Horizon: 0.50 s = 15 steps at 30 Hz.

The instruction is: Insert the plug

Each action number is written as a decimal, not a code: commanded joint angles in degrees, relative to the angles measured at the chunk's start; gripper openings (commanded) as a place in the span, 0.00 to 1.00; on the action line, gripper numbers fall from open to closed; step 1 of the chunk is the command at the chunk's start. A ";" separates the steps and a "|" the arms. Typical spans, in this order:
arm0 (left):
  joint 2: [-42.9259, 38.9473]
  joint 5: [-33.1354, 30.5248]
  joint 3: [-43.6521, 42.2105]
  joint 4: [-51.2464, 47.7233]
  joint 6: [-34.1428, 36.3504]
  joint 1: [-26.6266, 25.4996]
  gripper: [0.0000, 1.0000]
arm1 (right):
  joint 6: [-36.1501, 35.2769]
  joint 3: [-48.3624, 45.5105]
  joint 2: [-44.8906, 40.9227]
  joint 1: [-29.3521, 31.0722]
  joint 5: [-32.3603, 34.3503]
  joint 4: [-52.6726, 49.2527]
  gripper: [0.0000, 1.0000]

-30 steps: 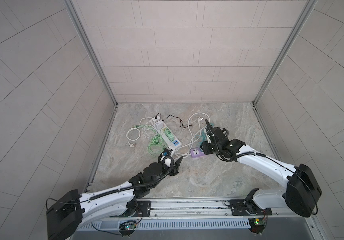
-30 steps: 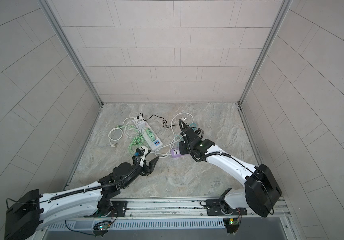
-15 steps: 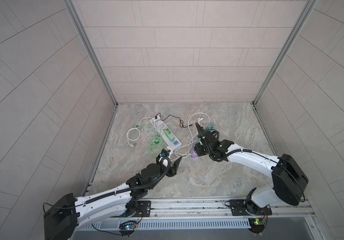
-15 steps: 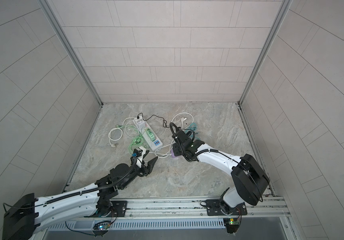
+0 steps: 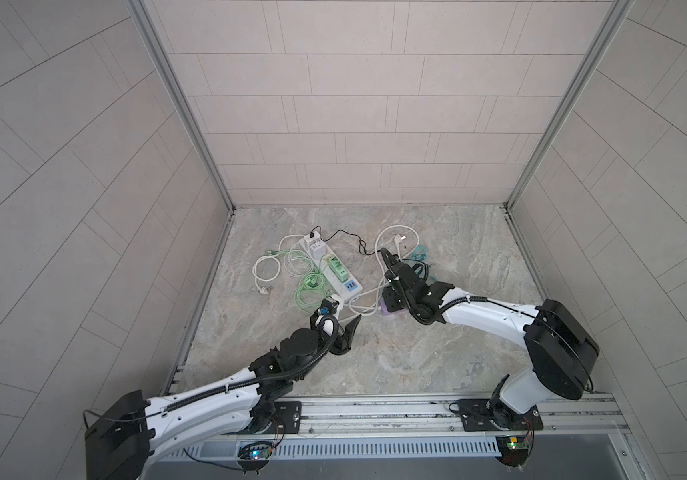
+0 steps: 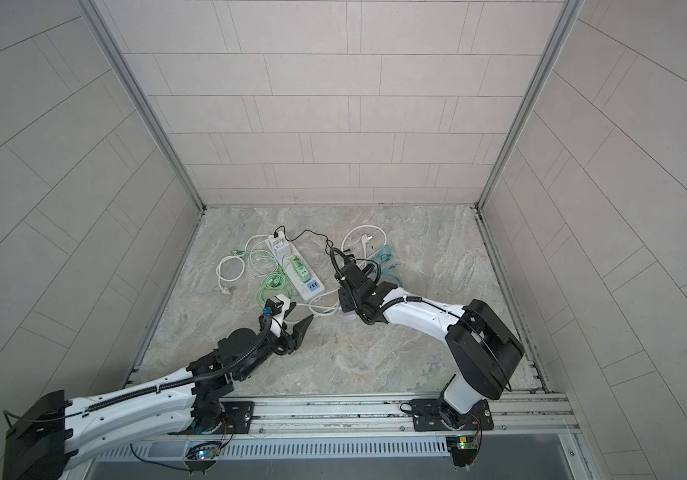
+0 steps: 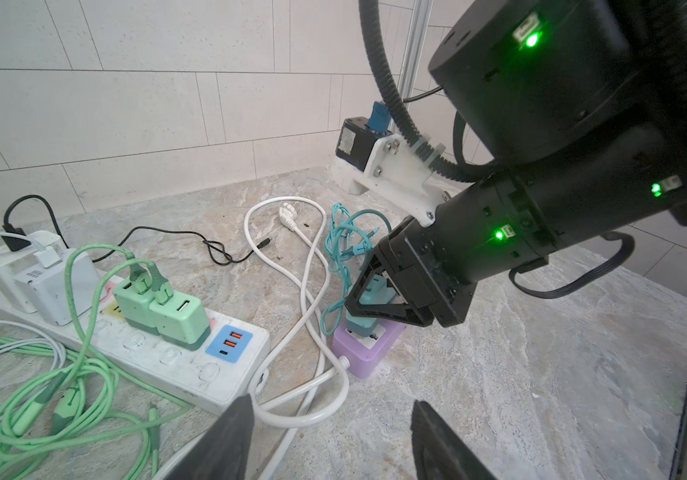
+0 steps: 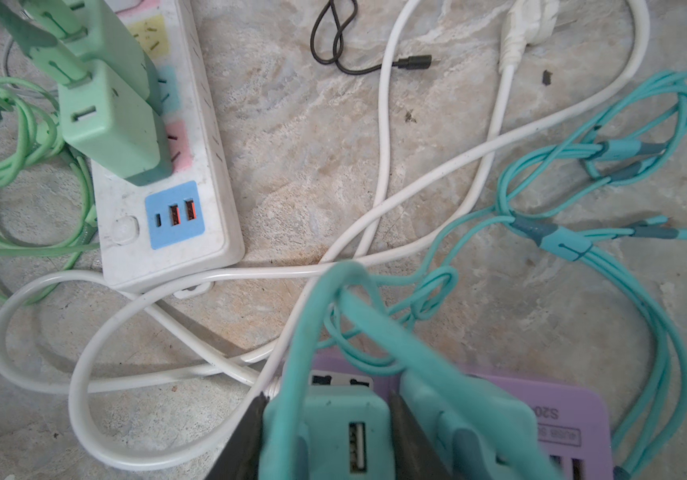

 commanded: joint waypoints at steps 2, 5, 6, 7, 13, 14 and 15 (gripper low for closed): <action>-1.55 -0.77 -0.62 -0.43 0.23 0.08 0.65 | -1.13 1.00 0.75 0.61 3.99 1.97 0.04; -2.12 -0.94 -0.69 -0.92 0.31 0.05 0.65 | -1.21 0.39 0.46 0.79 5.82 2.41 0.04; -2.35 -1.05 -0.82 -1.01 0.33 0.07 0.65 | -1.24 0.24 0.15 0.92 6.95 2.48 0.04; -2.61 -1.11 -0.94 -1.11 0.37 0.09 0.65 | -1.32 -0.14 -0.08 0.96 7.78 2.95 0.04; -2.52 -1.22 -0.98 -0.93 0.25 0.10 0.65 | -0.83 0.57 1.74 1.01 5.89 3.75 0.04; -2.62 -1.24 -1.00 -0.95 0.31 0.07 0.65 | -0.65 0.59 2.04 1.05 5.61 3.71 0.04; -2.60 -1.31 -0.99 -1.07 0.29 0.07 0.65 | -0.25 0.52 2.23 1.05 5.40 3.77 0.04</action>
